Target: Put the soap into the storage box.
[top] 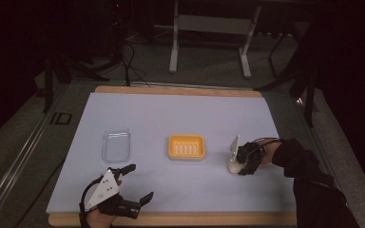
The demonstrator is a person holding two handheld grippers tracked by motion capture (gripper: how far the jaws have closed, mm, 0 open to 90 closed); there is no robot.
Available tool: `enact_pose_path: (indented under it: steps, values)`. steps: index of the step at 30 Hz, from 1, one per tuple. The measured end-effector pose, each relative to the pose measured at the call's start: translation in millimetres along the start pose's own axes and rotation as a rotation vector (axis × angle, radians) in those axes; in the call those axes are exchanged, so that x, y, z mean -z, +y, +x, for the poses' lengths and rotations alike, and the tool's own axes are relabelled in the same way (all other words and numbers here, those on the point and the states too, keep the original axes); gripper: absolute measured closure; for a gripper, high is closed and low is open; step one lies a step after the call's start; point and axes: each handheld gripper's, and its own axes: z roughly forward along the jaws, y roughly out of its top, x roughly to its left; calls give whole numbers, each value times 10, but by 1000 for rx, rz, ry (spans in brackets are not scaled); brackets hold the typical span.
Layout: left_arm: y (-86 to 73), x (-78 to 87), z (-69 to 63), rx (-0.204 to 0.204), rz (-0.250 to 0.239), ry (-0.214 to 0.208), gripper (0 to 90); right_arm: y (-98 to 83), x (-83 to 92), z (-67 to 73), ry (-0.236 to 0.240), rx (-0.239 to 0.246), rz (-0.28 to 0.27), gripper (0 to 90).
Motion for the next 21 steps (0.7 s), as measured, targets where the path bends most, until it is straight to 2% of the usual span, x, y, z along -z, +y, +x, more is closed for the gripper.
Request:
enact_pose_path:
  steps: [1, 8, 14, 21]
  values:
    - [0, 0, 0, 0, 0, 0, 12, 0, 0, 0, 0, 0, 0, 500]
    - [0, -6, -4, -5, 3, 0, 12, 6, 222, -3, -11, -3, -89, 500]
    - [-1, -7, -6, -7, 4, 0, 12, 76, 362, 17, -19, 22, -110, 500]
    - [-4, -12, -15, -11, 9, -4, 12, 140, 536, -16, -31, 7, -107, 500]
